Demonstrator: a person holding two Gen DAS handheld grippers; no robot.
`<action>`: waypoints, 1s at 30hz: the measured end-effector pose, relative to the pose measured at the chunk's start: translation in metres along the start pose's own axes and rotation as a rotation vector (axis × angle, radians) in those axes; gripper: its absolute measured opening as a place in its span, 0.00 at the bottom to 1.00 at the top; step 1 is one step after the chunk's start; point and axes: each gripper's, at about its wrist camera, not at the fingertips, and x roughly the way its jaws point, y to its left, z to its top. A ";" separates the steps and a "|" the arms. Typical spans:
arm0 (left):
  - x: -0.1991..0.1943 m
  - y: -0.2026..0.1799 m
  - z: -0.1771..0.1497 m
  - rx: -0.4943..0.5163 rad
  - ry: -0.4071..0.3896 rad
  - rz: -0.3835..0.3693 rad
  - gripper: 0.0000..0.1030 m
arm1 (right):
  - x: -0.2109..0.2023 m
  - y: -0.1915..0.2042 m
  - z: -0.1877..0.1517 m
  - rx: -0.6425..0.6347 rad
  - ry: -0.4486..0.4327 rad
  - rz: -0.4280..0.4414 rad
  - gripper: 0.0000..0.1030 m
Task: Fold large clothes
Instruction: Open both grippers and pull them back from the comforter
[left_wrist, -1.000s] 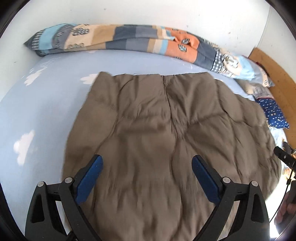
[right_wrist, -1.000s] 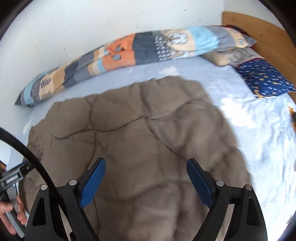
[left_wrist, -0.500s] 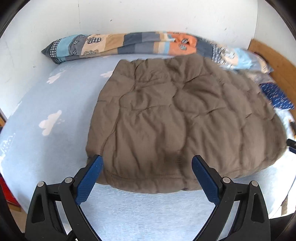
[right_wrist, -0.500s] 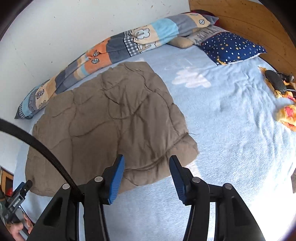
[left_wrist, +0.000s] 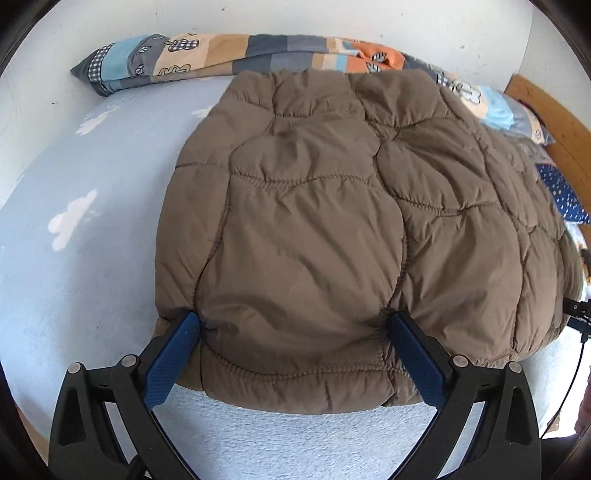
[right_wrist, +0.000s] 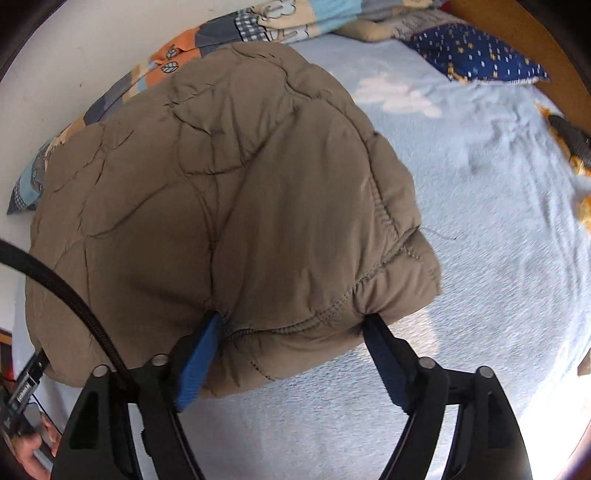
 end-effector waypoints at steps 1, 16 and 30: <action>-0.004 0.000 -0.001 0.001 -0.015 0.001 1.00 | -0.002 -0.001 0.001 0.011 -0.004 0.006 0.82; -0.119 -0.025 -0.021 0.063 -0.238 -0.137 1.00 | -0.115 0.042 -0.070 -0.142 -0.401 0.022 0.81; -0.132 -0.038 -0.050 0.162 -0.208 -0.009 1.00 | -0.117 0.087 -0.093 -0.239 -0.473 0.146 0.89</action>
